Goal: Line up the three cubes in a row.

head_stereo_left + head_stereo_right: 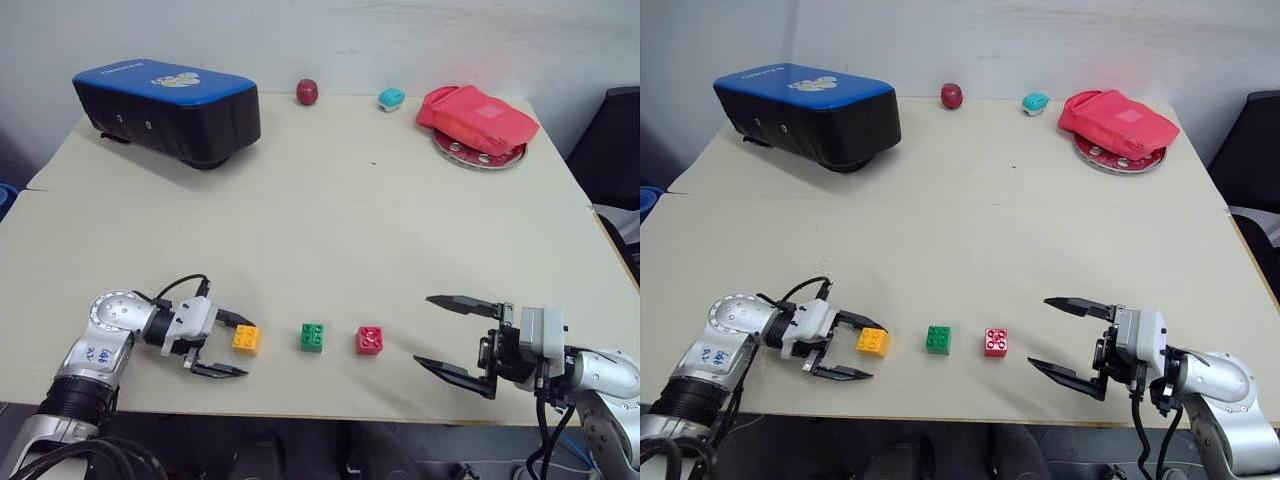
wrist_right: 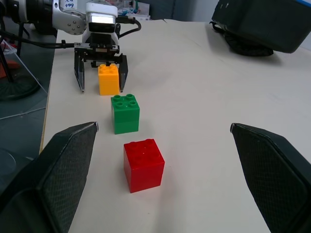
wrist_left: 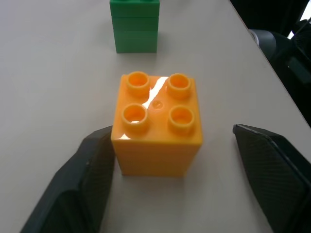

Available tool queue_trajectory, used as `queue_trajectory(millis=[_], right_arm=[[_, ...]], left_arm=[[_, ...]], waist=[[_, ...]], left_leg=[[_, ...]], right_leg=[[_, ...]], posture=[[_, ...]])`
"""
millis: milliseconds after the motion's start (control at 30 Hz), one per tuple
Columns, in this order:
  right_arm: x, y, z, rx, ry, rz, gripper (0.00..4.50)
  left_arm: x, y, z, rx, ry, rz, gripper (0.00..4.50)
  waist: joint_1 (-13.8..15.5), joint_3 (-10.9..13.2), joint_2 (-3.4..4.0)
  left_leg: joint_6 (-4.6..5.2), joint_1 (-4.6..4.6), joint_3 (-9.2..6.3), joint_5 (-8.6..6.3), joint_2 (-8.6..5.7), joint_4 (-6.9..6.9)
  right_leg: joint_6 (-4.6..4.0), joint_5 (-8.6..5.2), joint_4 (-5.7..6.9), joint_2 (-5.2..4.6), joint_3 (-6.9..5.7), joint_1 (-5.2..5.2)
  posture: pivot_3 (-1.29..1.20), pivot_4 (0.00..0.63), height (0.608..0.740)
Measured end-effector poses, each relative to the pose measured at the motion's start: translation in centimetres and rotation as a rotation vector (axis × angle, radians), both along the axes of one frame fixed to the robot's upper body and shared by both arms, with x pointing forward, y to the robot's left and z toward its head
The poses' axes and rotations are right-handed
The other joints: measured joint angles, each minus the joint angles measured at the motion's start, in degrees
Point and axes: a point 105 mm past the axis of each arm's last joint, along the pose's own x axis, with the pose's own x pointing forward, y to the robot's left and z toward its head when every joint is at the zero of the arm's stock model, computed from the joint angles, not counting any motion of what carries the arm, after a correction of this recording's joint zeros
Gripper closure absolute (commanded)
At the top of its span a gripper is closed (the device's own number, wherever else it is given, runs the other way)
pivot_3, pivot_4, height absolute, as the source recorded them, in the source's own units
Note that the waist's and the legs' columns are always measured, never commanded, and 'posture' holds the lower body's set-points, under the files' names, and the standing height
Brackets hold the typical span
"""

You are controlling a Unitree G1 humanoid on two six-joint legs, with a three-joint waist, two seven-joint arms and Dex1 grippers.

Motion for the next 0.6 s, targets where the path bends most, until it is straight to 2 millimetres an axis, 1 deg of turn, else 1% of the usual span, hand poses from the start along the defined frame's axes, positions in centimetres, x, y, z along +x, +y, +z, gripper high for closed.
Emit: queue_trajectory(millis=[100,167,233,333,433,500,600], right_arm=[[0.2,0.1,0.2,-0.001,-0.009,0.012,0.00],[0.3,0.0,0.3,-0.003,-0.016,0.020,0.00],[0.5,-0.2,0.0,-0.003,0.001,0.018,0.00],[0.8,-0.7,-0.2,-0.010,0.004,0.030,0.00],[1.2,-1.5,-0.1,-0.051,-0.001,0.047,0.00],[1.3,-2.0,0.1,-0.076,-0.011,0.055,0.00],[1.5,-3.2,-0.1,-0.126,-0.009,0.062,0.00]], left_arm=[[-0.5,1.5,0.5,0.014,-0.034,0.055,0.04],[-1.5,4.0,0.3,0.060,-0.039,0.127,0.04],[-2.2,5.9,0.4,0.080,-0.057,0.204,0.04],[-2.3,7.9,1.8,0.077,-0.131,0.334,0.04],[-2.9,9.2,3.3,0.085,-0.164,0.408,0.04],[-3.1,9.6,4.0,0.084,-0.179,0.426,0.04],[-2.7,9.6,4.5,0.077,-0.181,0.452,0.04]], waist=[[-0.15,0.00,0.00],[-0.74,0.00,0.00],[-0.92,0.00,0.00],[-0.95,0.01,-0.02],[-0.96,0.02,-0.04],[-0.95,0.03,-0.01],[-0.91,0.03,-0.01]], left_leg=[[0.00,0.01,0.00,0.00,0.01,-0.03],[0.00,0.03,-0.01,0.00,0.04,-0.09],[0.01,0.02,-0.01,0.00,0.04,-0.10],[0.06,0.01,-0.06,-0.04,0.00,-0.08],[0.08,0.01,-0.09,-0.05,-0.01,-0.09],[0.08,0.02,-0.09,-0.05,-0.02,-0.12],[0.07,0.01,-0.09,-0.04,-0.03,-0.12]], right_leg=[[0.00,0.00,0.00,0.00,0.00,-0.01],[-0.01,-0.01,-0.02,-0.01,-0.01,-0.01],[-0.02,-0.01,-0.04,-0.04,-0.04,-0.01],[-0.02,-0.01,-0.05,-0.12,-0.10,0.02],[-0.02,-0.01,-0.06,-0.16,-0.15,0.04],[-0.02,-0.01,-0.07,-0.16,-0.15,0.04],[-0.02,-0.01,-0.07,-0.13,-0.16,0.04]], posture=[[0.00,0.150,0.740],[0.00,0.150,0.740],[0.00,0.150,0.740],[0.00,0.150,0.740],[0.00,0.150,0.740],[0.00,0.150,0.740],[0.00,0.150,0.740]])
